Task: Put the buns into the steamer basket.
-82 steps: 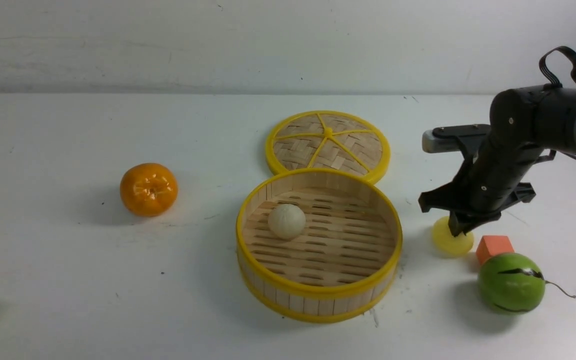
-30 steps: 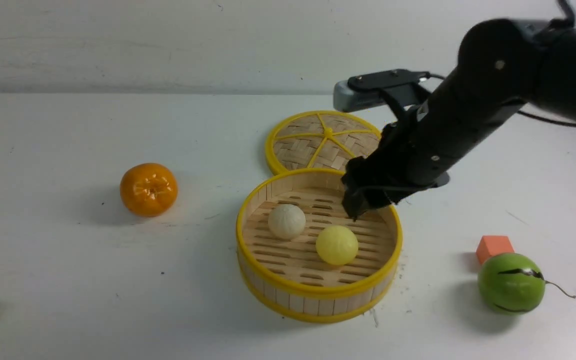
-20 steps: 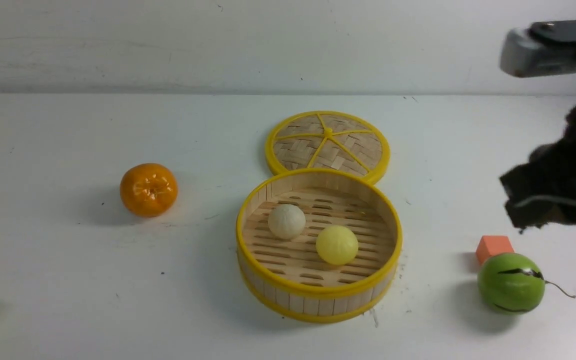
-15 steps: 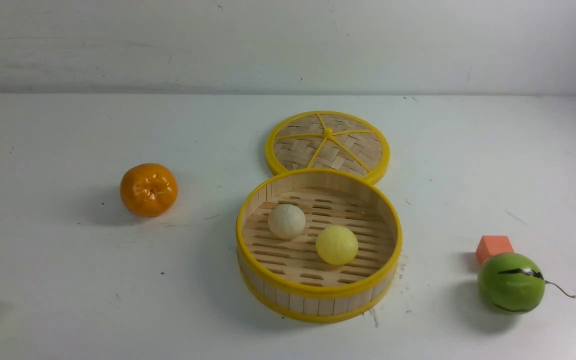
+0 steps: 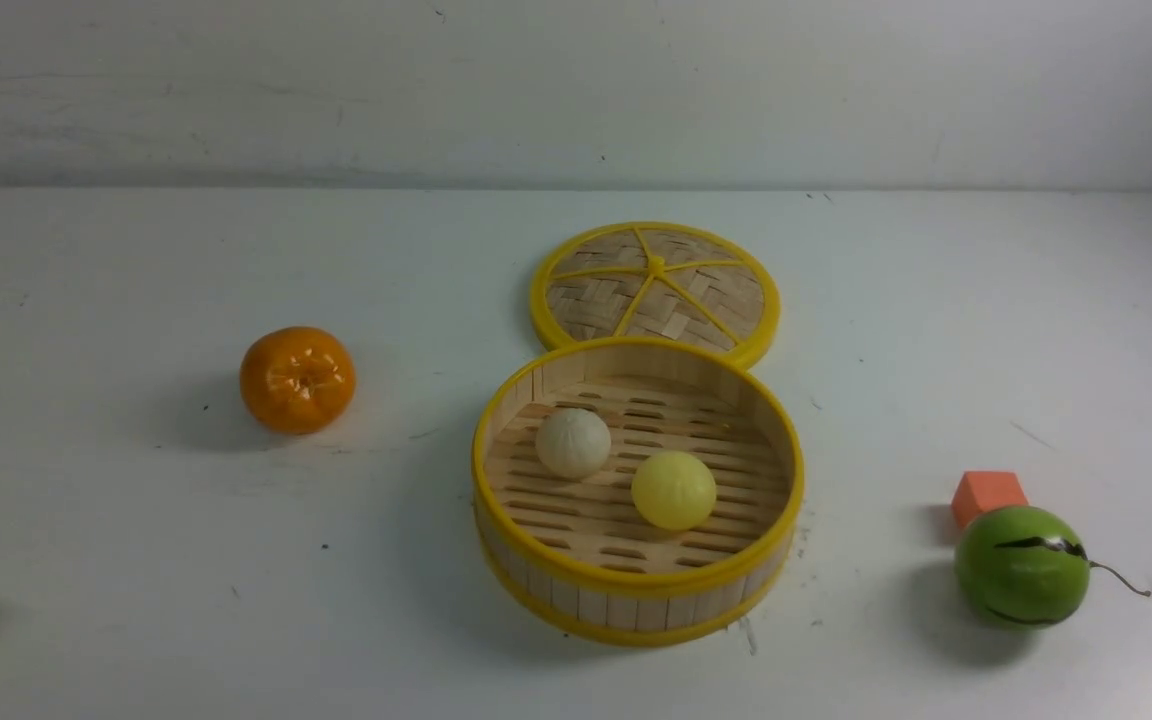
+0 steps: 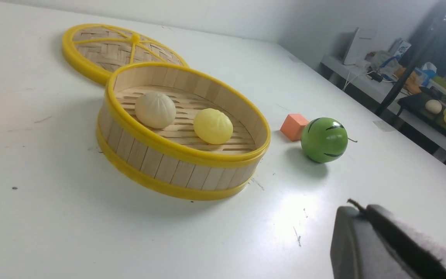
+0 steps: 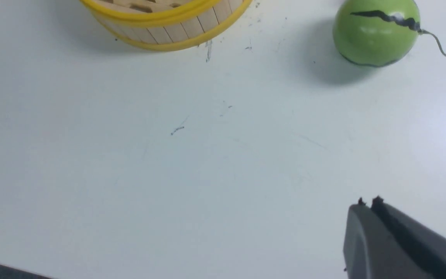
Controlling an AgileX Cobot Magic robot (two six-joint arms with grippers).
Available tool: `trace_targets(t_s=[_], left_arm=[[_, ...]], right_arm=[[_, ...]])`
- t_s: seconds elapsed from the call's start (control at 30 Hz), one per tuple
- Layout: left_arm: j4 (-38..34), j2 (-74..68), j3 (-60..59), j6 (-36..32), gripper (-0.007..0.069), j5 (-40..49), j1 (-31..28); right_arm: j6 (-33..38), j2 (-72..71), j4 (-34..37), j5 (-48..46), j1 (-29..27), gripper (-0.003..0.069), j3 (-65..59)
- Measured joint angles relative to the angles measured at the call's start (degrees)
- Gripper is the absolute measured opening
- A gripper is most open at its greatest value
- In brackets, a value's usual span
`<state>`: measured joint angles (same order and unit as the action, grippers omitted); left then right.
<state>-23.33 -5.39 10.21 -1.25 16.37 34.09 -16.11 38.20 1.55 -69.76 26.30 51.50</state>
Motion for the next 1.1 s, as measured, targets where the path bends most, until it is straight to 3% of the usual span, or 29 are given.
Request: trace_targets(t_s=[0.13, 0.27, 0.3, 0.33, 0.37, 0.43, 0.6, 1.1], left_arm=[[0.00, 0.00, 0.00, 0.00, 0.0017, 0.00, 0.00], [0.00, 0.00, 0.00, 0.00, 0.0020, 0.00, 0.00], [0.00, 0.00, 0.00, 0.00, 0.0020, 0.00, 0.00], [0.00, 0.00, 0.00, 0.00, 0.0022, 0.00, 0.00], [0.00, 0.00, 0.00, 0.00, 0.0022, 0.00, 0.00], [0.00, 0.00, 0.00, 0.00, 0.0027, 0.00, 0.00], [0.00, 0.00, 0.00, 0.00, 0.0032, 0.00, 0.00], [0.00, -0.16, 0.00, 0.00, 0.0043, 0.00, 0.00]], right_arm=[[0.83, -1.66, -4.28, 2.20, -0.60, -0.0002, -1.04], [8.67, -9.35, -5.12, 20.09, -7.86, -0.0002, -10.57], [8.67, -9.92, -5.12, 20.09, -8.39, -0.0002, -11.36], [12.88, -15.35, -5.06, 29.60, -12.76, -0.0002, -18.42], [13.26, -16.74, -5.05, 30.58, -13.84, -0.0002, -20.37], [16.11, -26.04, -4.85, 42.64, -20.16, -0.0002, -33.18], [17.09, -37.78, -4.47, 57.37, -25.66, -0.0002, -50.97], [17.09, -38.72, 2.02, 48.21, -26.38, 0.0001, -52.73]])
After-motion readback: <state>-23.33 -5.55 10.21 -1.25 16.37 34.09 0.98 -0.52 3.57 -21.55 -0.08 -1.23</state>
